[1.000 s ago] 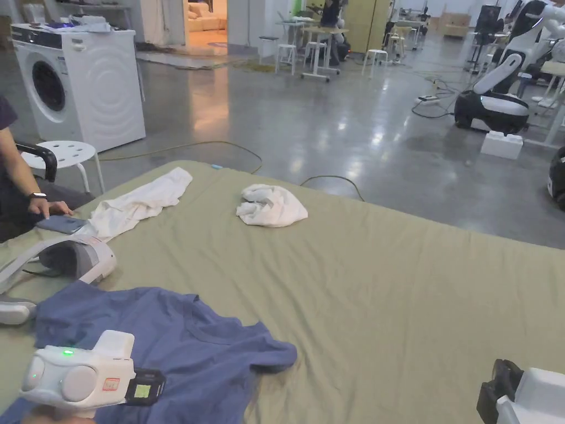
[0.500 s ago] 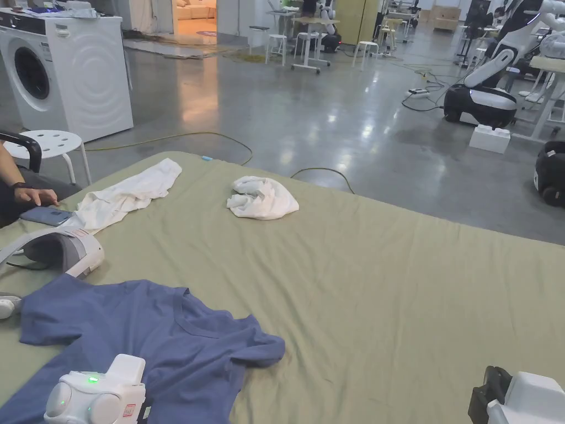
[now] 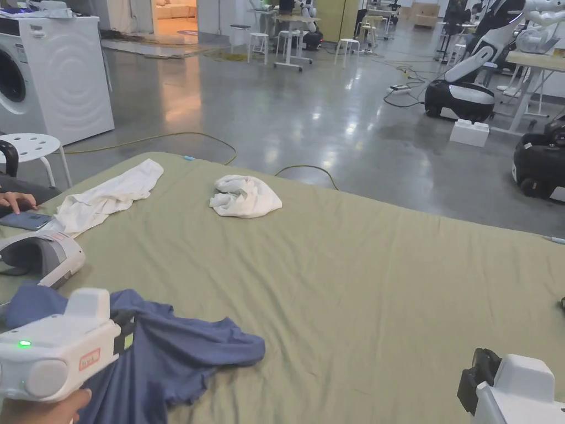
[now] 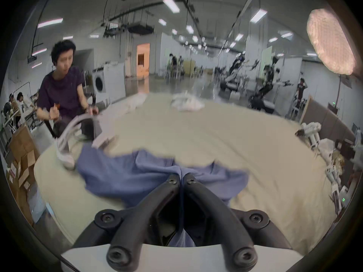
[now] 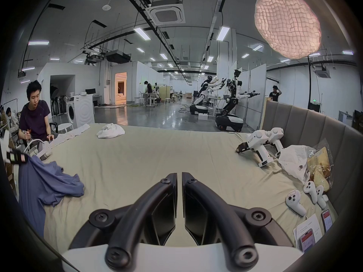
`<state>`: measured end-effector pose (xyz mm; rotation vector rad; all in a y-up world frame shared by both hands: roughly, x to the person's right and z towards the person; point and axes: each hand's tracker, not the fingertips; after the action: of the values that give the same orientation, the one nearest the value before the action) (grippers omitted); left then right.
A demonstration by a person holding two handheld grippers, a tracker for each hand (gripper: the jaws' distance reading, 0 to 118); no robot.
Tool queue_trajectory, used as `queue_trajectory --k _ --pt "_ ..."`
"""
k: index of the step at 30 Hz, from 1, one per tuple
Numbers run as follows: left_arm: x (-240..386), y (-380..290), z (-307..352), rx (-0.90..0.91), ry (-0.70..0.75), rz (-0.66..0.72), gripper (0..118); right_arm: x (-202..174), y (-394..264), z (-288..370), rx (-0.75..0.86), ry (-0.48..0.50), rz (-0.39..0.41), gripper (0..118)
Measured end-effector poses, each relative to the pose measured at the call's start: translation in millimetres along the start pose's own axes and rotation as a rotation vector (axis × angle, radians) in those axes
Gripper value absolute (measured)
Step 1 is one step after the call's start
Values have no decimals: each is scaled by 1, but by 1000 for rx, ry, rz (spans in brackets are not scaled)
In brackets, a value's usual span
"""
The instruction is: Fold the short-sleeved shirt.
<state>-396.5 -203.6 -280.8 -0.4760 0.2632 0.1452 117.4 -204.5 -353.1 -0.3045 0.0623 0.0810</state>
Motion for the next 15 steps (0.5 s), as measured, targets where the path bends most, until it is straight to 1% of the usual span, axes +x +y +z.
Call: queue_trajectory --k 5,8,11,15 --pt "41 65 27 140 -87 -58 0 10 6 6 22 -9 -8 4" --pt "83 96 49 219 -174 -74 0 18 10 10 37 -17 -18 4" --pt "124 119 63 268 -246 -93 0 28 14 15 49 -30 -26 4" --pt "180 138 70 298 -389 -103 0 44 16 23 70 -55 -38 4"
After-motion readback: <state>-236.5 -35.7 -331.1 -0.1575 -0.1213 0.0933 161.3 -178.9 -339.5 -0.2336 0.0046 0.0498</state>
